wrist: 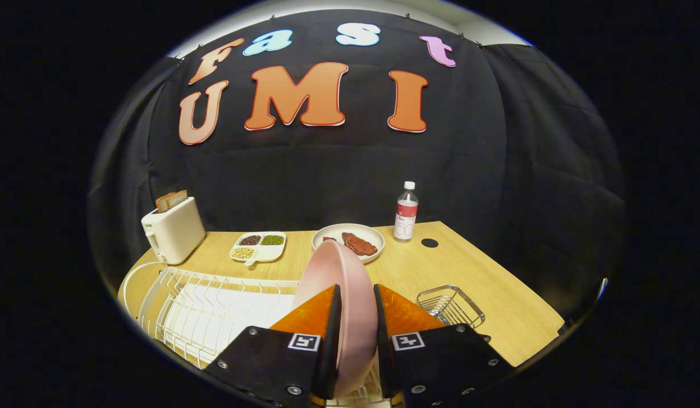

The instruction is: Take the plate from the dish rack, then take the spoon from the basket and place it into the plate.

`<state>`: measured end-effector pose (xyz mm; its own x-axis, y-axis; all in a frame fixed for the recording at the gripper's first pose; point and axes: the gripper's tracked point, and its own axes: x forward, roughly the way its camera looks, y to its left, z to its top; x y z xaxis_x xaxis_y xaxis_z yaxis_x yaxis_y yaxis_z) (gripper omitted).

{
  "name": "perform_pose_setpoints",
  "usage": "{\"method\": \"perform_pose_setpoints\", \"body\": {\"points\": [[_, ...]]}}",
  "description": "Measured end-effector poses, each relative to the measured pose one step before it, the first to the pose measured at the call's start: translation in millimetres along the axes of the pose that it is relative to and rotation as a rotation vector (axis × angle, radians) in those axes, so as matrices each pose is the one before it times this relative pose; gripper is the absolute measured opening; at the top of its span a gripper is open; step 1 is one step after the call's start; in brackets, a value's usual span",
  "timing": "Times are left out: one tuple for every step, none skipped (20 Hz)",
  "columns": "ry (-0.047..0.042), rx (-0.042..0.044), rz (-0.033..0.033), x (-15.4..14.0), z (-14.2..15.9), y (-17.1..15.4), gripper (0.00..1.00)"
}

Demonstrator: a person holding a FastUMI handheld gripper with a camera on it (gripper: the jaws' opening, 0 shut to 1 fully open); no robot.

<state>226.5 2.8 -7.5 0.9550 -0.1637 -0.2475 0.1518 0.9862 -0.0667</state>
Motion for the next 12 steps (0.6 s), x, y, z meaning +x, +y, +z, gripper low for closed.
{"method": "perform_pose_setpoints", "body": {"points": [[0.00249, -0.02232, -0.03041, -1.49, -0.29, -3.74, 0.3], [-0.00507, -0.00868, -0.01235, -0.94, 2.89, -0.31, 0.27], [-0.00489, -0.00652, -0.00578, -1.12, 2.92, 3.71, 0.25], [-0.00131, -0.00913, -0.00529, -0.79, 2.15, 1.83, 0.24], [-0.00693, -0.00872, -0.0079, -1.33, 2.51, 1.39, 0.23], [-0.00715, -0.01103, -0.00632, -1.23, 2.71, 2.07, 0.22], [-0.00578, -0.01329, -0.00716, -1.44, 2.81, 1.86, 0.21], [-0.00976, -0.01337, -0.0045, -1.75, 4.18, 1.76, 0.21], [-0.00854, -0.02142, -0.00691, -0.95, 2.67, 1.13, 0.2], [-0.01225, -0.01909, -0.00704, -1.57, 3.36, 0.48, 0.19], [-0.0117, -0.01422, -0.00828, -1.7, 5.28, -0.46, 0.19], [-0.011, -0.01103, -0.00664, -1.09, 5.01, -0.31, 0.19]]}}
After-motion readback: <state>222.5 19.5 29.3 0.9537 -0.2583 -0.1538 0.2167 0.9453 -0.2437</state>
